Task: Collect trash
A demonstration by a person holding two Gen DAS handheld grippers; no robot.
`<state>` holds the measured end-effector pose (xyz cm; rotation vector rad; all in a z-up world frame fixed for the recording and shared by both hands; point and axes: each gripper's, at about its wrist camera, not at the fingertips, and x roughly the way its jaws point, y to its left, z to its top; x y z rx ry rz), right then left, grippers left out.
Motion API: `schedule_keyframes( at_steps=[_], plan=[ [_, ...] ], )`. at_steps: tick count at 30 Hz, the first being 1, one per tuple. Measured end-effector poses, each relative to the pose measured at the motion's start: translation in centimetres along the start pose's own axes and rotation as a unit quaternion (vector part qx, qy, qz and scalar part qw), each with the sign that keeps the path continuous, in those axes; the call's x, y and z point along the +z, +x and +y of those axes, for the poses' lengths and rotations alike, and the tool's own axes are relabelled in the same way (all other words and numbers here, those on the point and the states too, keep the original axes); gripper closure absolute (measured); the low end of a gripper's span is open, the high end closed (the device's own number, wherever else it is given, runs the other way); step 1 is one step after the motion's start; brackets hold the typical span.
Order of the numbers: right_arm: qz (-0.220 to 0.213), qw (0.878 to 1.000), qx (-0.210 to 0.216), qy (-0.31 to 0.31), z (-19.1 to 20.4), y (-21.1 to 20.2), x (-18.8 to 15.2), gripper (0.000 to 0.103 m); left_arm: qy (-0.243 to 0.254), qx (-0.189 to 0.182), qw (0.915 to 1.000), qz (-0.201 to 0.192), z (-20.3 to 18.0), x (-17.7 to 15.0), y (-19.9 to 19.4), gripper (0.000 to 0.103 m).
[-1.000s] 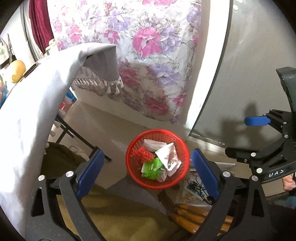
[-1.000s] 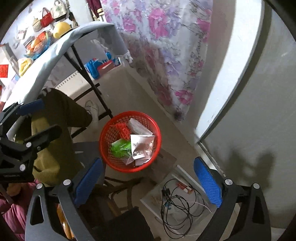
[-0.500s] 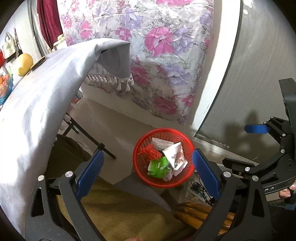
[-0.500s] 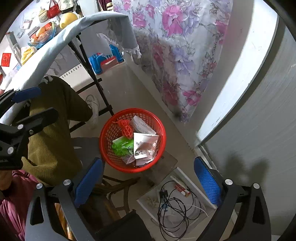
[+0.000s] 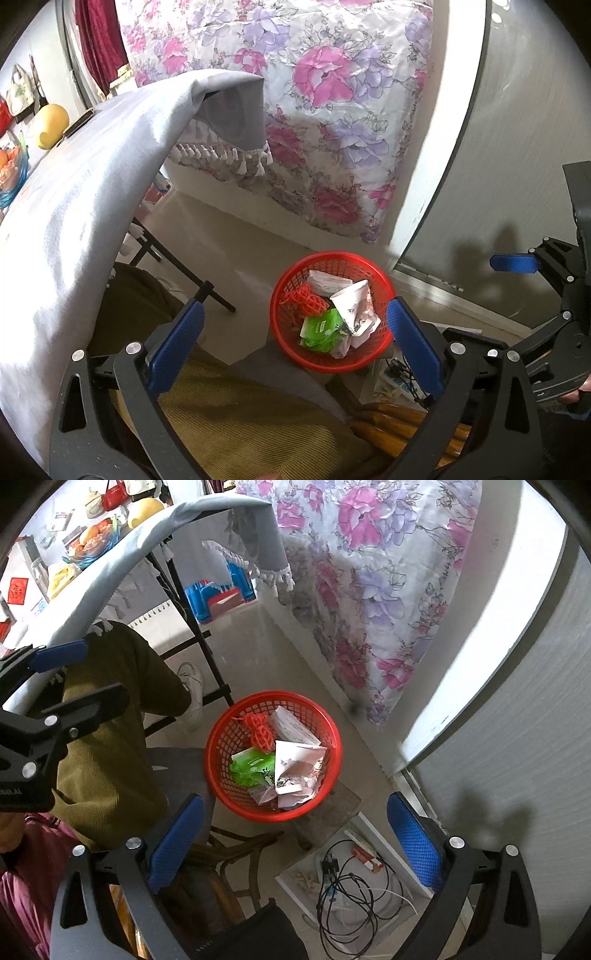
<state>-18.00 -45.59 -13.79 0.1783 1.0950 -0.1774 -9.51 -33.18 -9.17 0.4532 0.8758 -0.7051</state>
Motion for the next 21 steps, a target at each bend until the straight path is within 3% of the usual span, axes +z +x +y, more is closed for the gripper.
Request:
schedule_keyframes(
  at_steps=[21],
  plan=[
    [0.002, 1.0, 0.003, -0.003, 0.57, 0.0, -0.05, 0.006, 0.003, 0.001, 1.0, 0.006, 0.01, -0.2, 0.23, 0.008]
  ],
)
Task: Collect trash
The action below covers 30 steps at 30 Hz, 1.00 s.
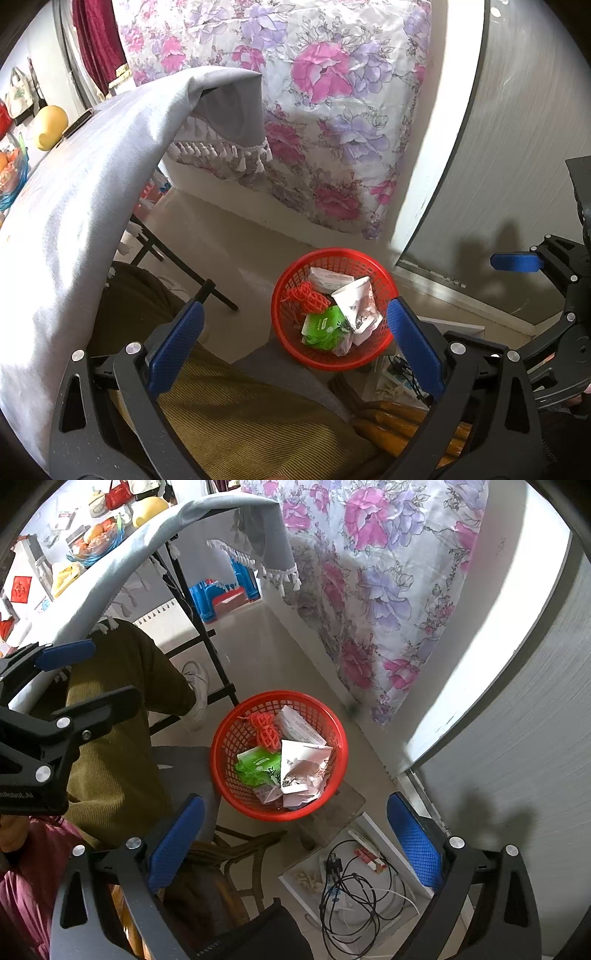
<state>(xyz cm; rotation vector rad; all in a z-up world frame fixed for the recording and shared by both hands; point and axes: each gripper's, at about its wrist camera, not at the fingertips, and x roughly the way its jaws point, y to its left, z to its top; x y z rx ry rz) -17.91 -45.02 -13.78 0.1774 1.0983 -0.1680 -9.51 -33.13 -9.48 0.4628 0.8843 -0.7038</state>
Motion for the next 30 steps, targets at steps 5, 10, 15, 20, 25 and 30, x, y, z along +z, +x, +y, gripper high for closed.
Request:
schedule_keyframes(
  at_steps=[5, 10, 15, 20, 25, 30],
  plan=[
    [0.001, 1.0, 0.002, -0.001, 0.12, 0.05, -0.01, 0.006, 0.0, -0.002, 1.0, 0.008, 0.11, 0.09, 0.34, 0.007],
    [0.0, 1.0, 0.003, 0.002, 0.15, 0.09, 0.03, 0.006, 0.001, -0.002, 0.9999, 0.015, 0.09, 0.15, 0.61, 0.007],
    [0.0, 1.0, 0.003, 0.001, 0.14, 0.1, 0.06, 0.006, 0.002, 0.0, 0.9998, 0.021, -0.11, 0.04, 0.87, 0.007],
    [0.001, 1.0, 0.005, 0.001, 0.04, 0.12, 0.07, 0.006, 0.004, 0.003, 0.9998, 0.02, -0.29, 0.03, 0.95, 0.007],
    [0.0, 1.0, 0.005, 0.001, 0.07, 0.13, 0.08, 0.006, 0.005, 0.004, 0.9998, 0.02, -0.31, -0.01, 0.92, 0.007],
    [0.0, 1.0, 0.005, 0.0, 0.09, 0.11, 0.06, 0.006, 0.005, 0.004, 0.9998, 0.02, -0.28, -0.04, 0.93, 0.007]
  ],
)
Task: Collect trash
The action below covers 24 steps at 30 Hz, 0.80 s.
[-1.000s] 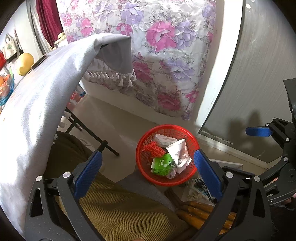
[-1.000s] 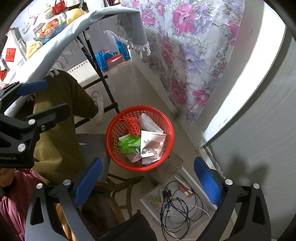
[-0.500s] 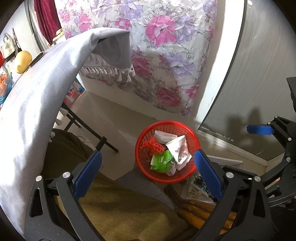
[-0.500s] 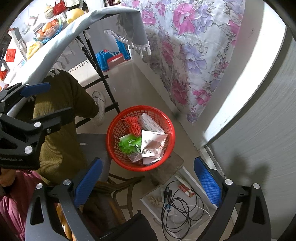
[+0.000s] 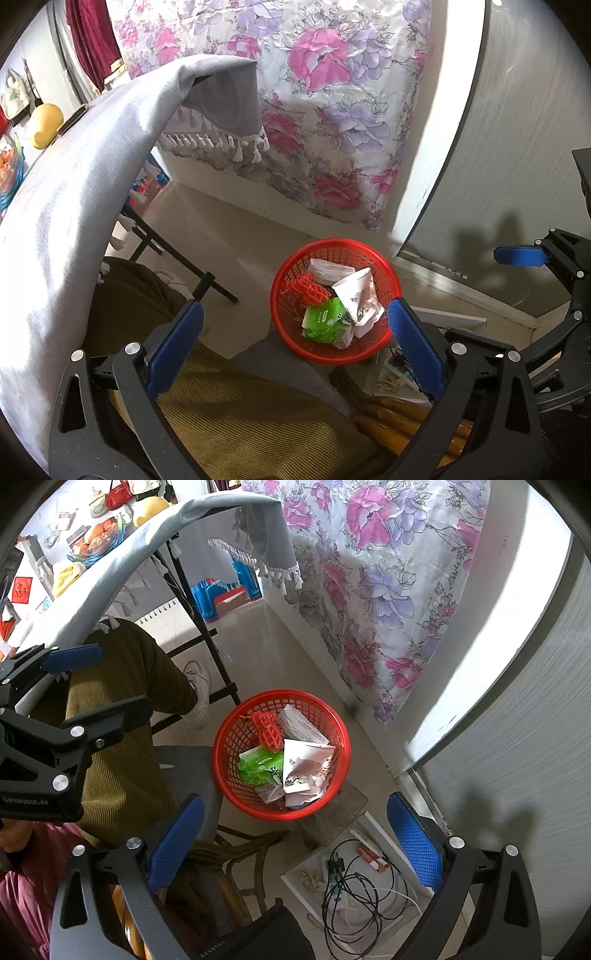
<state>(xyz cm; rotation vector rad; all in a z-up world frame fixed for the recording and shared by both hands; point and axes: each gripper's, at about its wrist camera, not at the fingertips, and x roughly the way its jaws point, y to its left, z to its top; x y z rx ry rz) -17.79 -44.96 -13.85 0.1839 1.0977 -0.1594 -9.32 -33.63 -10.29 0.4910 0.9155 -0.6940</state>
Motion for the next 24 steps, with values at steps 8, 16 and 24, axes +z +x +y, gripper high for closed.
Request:
schedule_keyframes(
  at_steps=[8, 16, 24],
  plan=[
    [0.0, 1.0, 0.001, 0.001, -0.08, 0.05, 0.0, 0.006, -0.001, 0.0, 1.0, 0.001, -0.15, 0.06, 0.07, 0.007],
    [0.001, 1.0, 0.003, 0.001, -0.06, 0.04, -0.02, 0.006, 0.001, 0.001, 1.0, 0.003, -0.24, -0.1, 0.19, 0.007],
    [0.001, 1.0, 0.003, 0.001, 0.04, 0.07, -0.01, 0.006, 0.001, 0.002, 1.0, 0.003, -0.15, -0.13, 0.22, 0.007]
  ],
)
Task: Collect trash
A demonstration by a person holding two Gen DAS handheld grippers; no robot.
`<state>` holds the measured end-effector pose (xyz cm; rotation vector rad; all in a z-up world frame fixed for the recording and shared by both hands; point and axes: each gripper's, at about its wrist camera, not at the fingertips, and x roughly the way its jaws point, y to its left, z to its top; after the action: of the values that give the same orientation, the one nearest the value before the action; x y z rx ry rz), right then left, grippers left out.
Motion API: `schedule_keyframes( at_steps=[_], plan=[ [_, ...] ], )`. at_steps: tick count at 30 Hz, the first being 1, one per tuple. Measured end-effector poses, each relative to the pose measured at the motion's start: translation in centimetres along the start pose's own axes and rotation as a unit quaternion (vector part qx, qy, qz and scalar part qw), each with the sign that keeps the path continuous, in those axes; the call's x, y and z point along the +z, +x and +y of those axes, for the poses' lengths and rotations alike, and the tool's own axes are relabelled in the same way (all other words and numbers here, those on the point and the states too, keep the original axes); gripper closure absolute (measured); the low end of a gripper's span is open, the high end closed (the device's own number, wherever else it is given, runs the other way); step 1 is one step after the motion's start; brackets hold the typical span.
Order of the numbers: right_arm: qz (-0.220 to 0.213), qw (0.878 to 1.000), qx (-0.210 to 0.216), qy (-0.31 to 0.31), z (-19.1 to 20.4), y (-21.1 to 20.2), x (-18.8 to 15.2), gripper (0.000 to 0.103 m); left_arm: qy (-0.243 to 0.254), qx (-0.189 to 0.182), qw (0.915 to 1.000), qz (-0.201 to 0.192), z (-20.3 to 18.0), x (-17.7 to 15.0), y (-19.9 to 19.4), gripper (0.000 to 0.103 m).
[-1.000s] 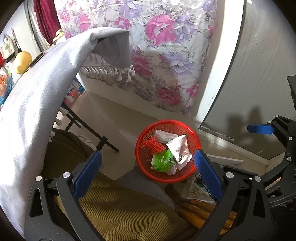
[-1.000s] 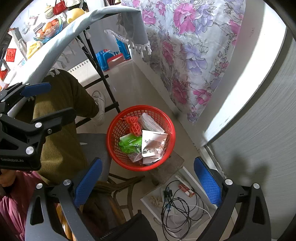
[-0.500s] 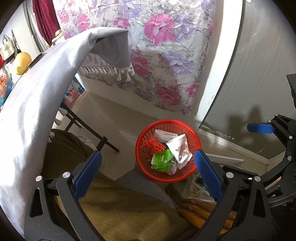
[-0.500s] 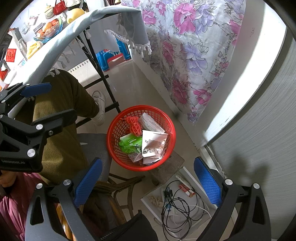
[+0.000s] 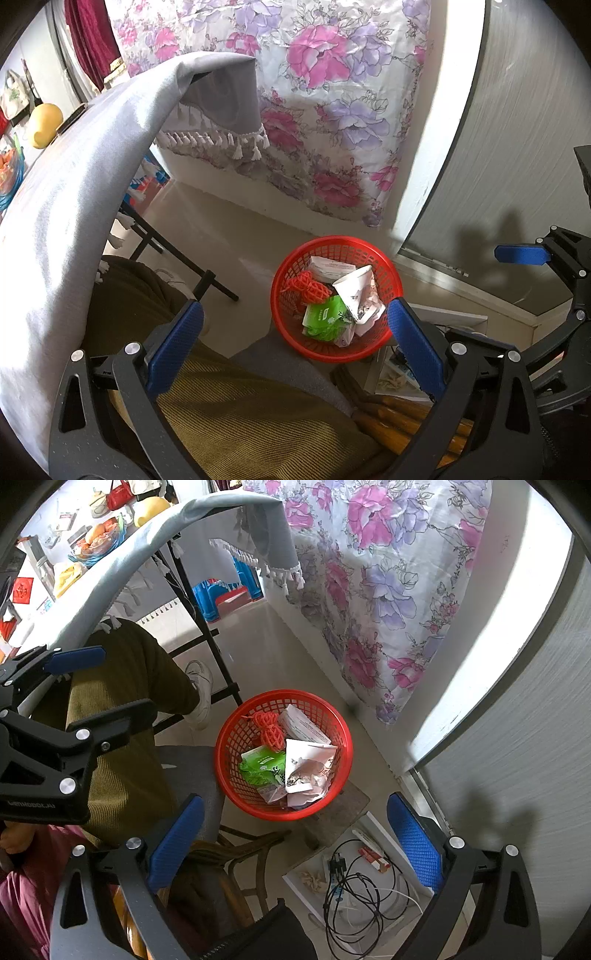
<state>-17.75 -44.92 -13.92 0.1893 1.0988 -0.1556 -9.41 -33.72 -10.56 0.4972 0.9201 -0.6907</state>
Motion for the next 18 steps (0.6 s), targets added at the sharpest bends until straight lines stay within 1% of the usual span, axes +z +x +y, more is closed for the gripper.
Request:
schedule_keyframes(
  at_steps=[18],
  plan=[
    [0.0, 1.0, 0.001, 0.0, 0.04, 0.05, -0.03, 0.006, 0.001, 0.0, 1.0, 0.001, 0.07, -0.07, 0.04, 0.007]
  ],
)
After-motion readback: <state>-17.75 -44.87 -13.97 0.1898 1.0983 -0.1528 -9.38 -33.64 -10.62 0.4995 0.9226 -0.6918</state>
